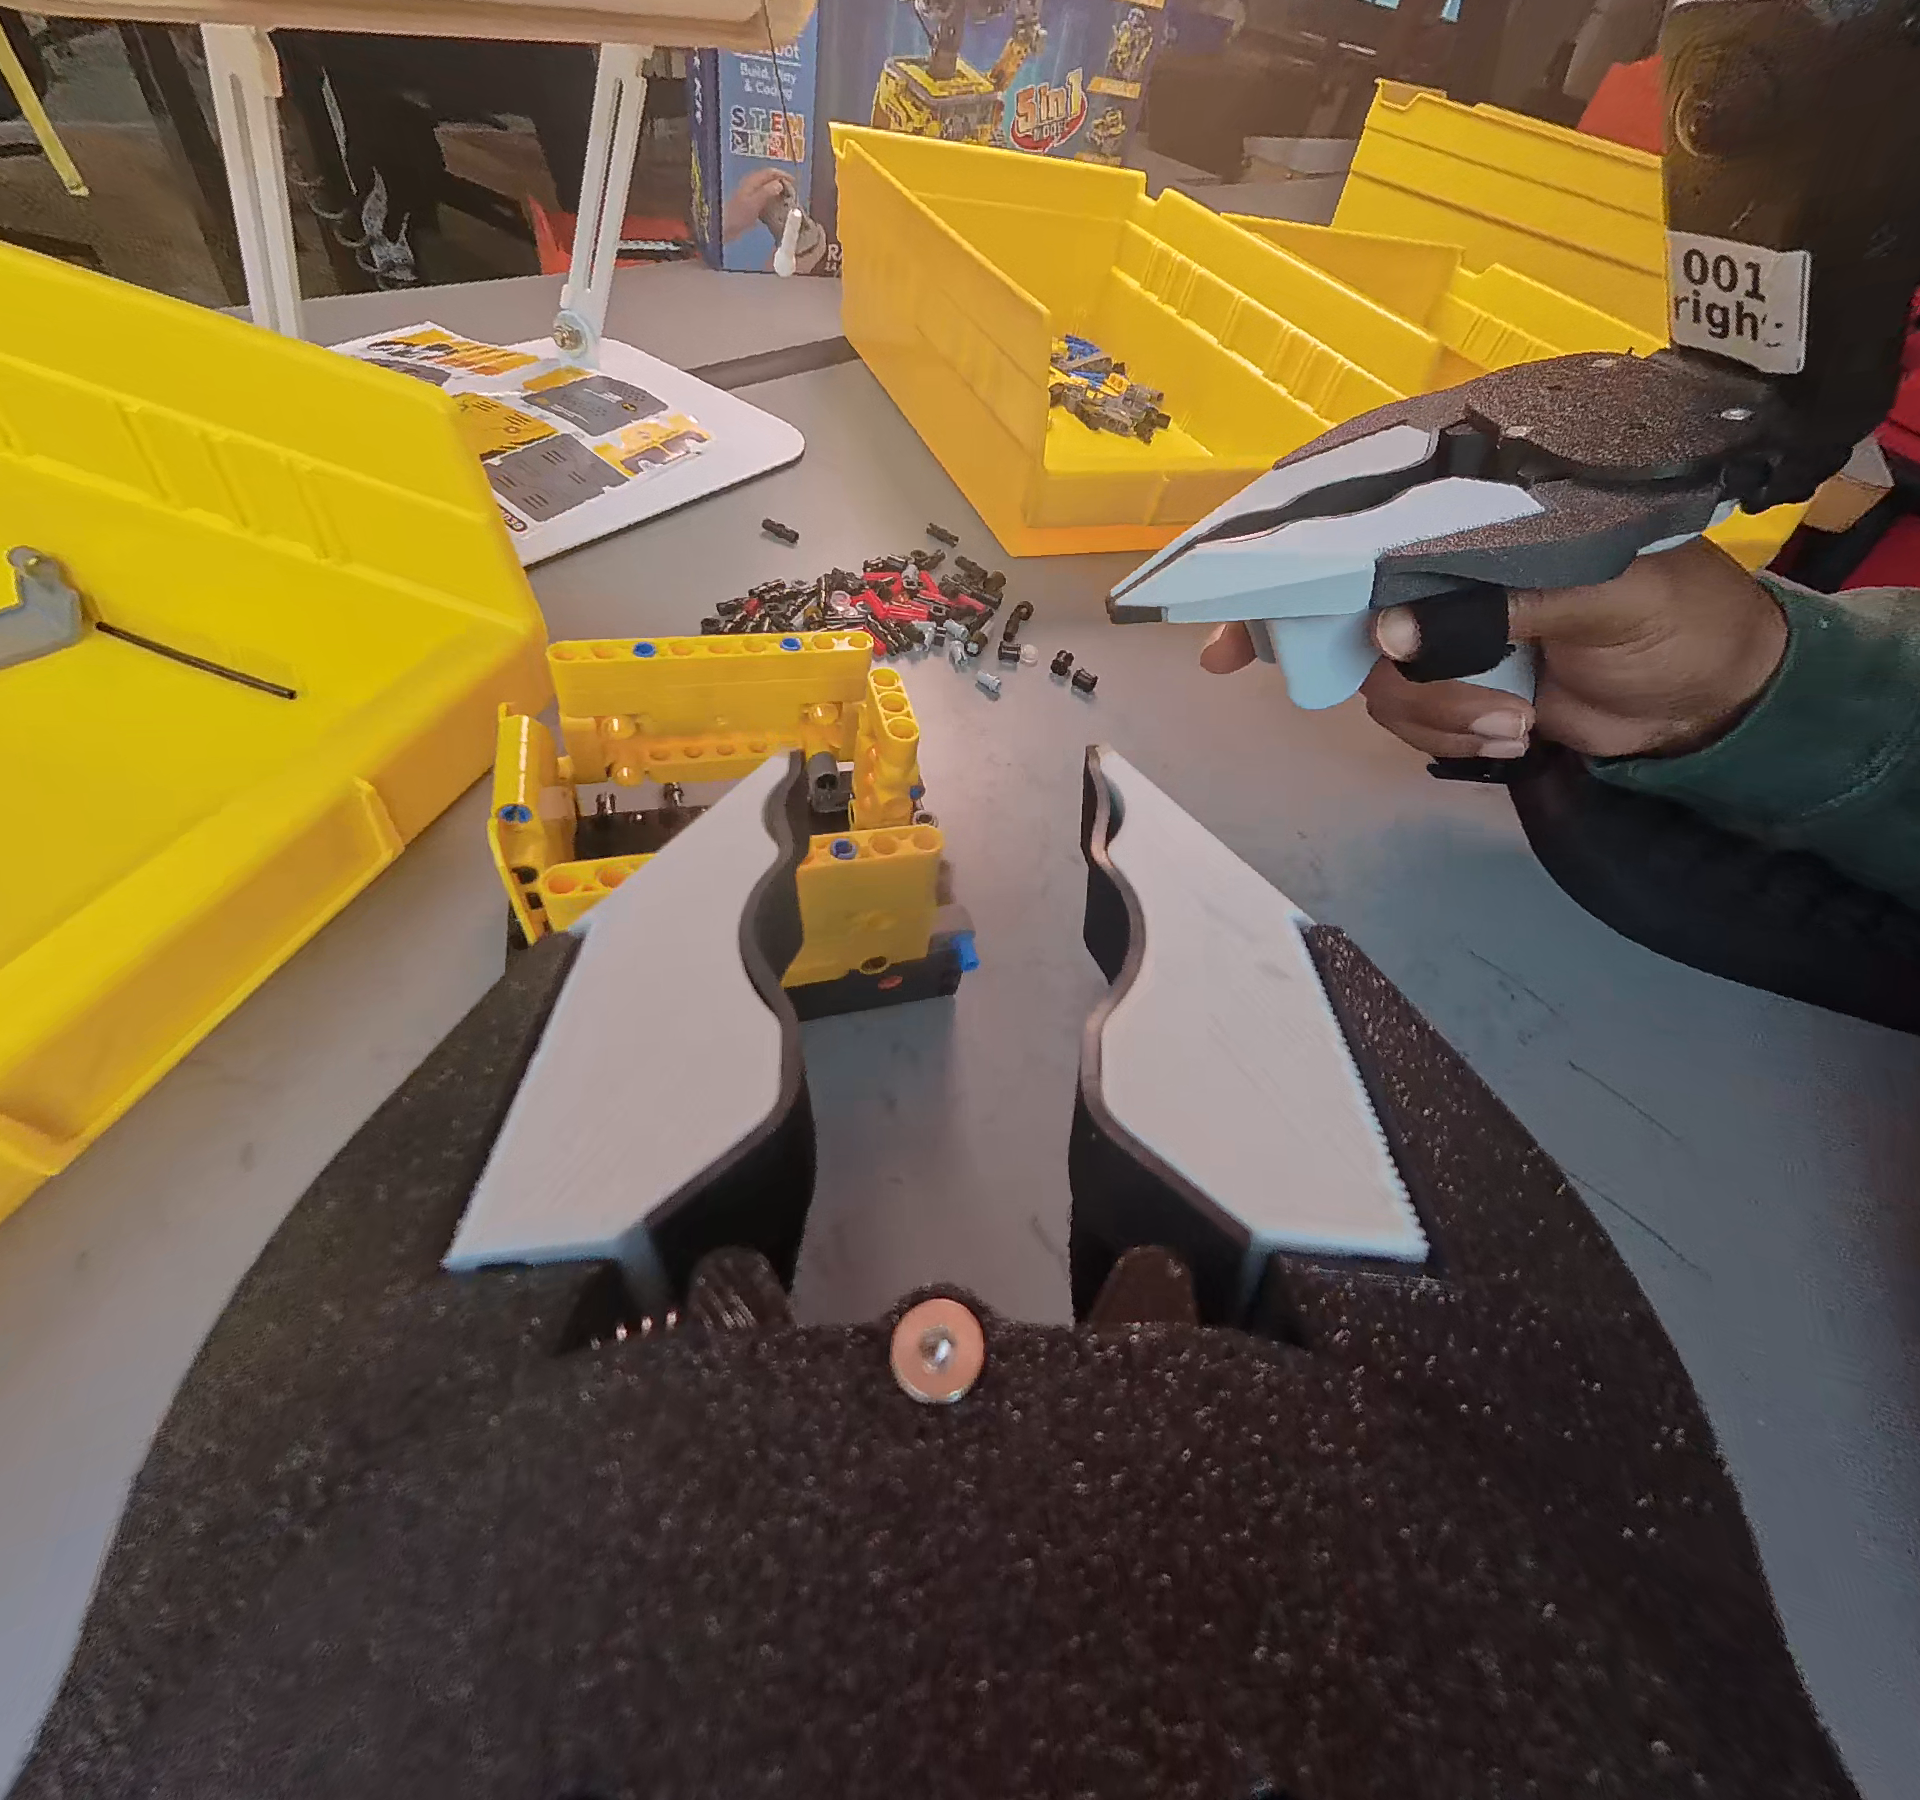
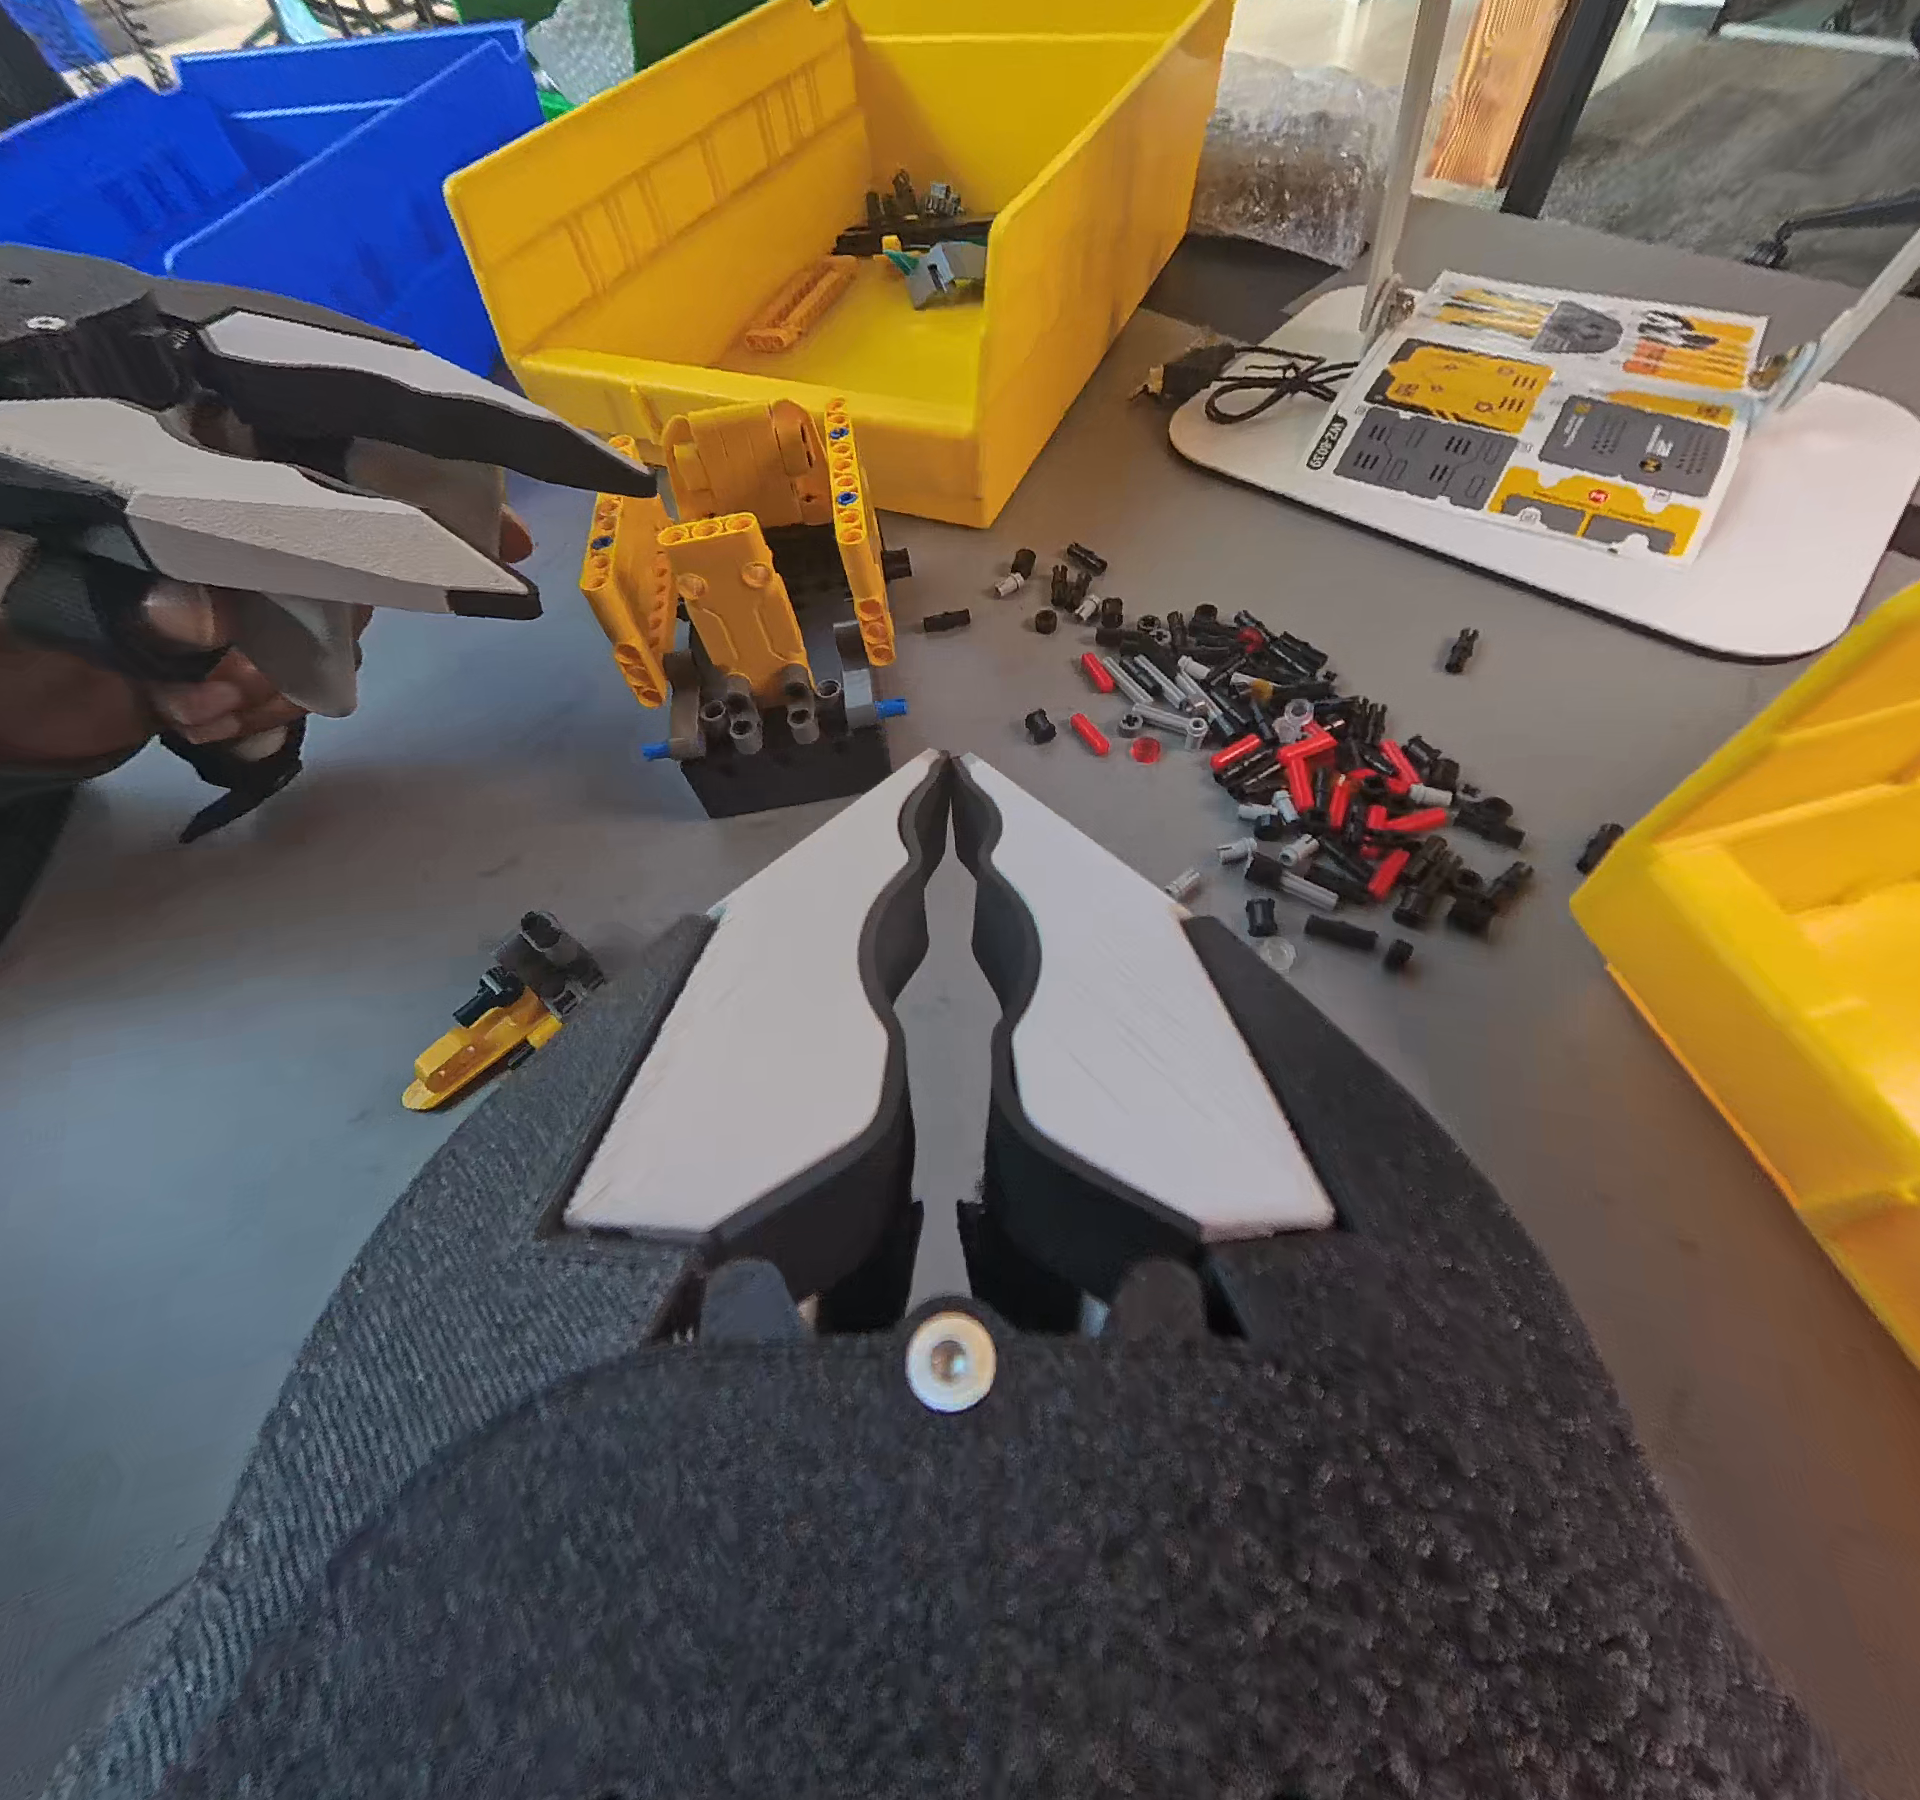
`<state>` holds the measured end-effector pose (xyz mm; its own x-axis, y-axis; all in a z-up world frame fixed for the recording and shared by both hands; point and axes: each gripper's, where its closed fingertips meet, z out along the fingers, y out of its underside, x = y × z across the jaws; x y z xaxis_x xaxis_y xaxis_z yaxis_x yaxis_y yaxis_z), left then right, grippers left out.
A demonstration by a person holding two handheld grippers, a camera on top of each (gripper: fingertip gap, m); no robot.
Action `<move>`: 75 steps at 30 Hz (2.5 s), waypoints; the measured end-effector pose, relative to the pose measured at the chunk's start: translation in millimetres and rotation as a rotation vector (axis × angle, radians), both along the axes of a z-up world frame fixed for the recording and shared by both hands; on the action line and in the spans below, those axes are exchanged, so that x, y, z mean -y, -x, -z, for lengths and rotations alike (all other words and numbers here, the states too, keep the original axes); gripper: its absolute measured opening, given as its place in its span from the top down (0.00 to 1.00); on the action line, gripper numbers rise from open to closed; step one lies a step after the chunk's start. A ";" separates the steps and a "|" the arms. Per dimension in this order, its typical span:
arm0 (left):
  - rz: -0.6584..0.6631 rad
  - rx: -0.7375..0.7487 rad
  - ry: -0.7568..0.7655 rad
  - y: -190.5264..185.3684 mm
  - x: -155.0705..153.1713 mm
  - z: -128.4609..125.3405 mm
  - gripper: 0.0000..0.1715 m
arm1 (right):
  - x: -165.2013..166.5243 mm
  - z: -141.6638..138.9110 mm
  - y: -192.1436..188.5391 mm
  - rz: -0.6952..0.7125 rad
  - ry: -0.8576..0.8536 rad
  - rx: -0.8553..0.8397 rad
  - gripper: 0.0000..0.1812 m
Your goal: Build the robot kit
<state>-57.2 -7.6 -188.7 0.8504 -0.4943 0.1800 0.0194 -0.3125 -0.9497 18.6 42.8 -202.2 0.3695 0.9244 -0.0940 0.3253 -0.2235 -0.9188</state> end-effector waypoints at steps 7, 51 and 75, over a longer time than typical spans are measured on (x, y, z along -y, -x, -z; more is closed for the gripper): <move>-0.009 -0.005 0.006 1.6 -1.3 2.9 0.70 | -17.1 -4.5 -5.0 0.055 0.088 -0.117 1.00; -0.245 0.024 -0.113 61.8 -8.9 -22.9 0.88 | -55.5 -16.5 -30.4 0.243 -0.152 -0.124 1.00; -0.257 -0.005 -0.103 65.1 -13.4 -12.6 0.78 | -218.0 -201.7 -10.4 0.404 -0.494 -0.257 0.88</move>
